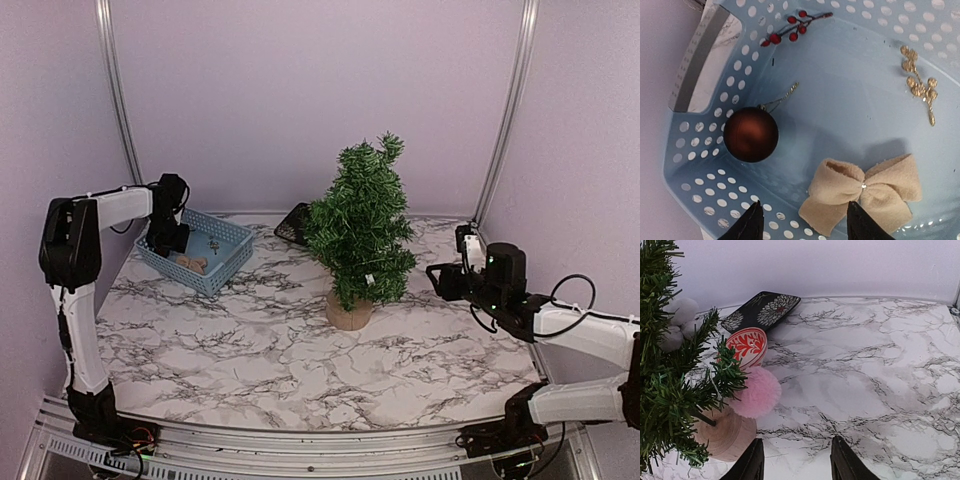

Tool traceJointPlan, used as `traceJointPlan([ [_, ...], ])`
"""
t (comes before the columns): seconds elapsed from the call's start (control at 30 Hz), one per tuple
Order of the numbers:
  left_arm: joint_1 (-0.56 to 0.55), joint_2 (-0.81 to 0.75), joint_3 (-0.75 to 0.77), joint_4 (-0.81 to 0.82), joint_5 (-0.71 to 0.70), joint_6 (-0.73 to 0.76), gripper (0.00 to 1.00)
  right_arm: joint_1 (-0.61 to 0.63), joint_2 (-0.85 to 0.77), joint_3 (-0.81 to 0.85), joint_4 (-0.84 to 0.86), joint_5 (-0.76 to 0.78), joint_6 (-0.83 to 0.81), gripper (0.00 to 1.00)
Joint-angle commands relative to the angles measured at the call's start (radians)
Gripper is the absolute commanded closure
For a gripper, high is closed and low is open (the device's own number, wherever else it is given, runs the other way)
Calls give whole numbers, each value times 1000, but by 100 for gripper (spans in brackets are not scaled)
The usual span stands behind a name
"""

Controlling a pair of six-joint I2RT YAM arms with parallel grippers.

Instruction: Decorate the small christmas tree

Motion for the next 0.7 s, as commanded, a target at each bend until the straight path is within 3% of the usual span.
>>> traceJointPlan([
  [0.0,-32,-53,-93,-95,-110,-3,44,-11,-6,-6,42,-10,10,55],
  [0.13,-38,-123,-184,-105,-140,-21,45,-10,9,2,40,-16,-1,55],
  [0.3,-38,-178,-194,-116,-187,-27,46,-11,30,14,46,-22,-1,55],
  [0.67,-7,-41,-56,-117,-242,-2,43,-10,57,29,61,-42,5,55],
])
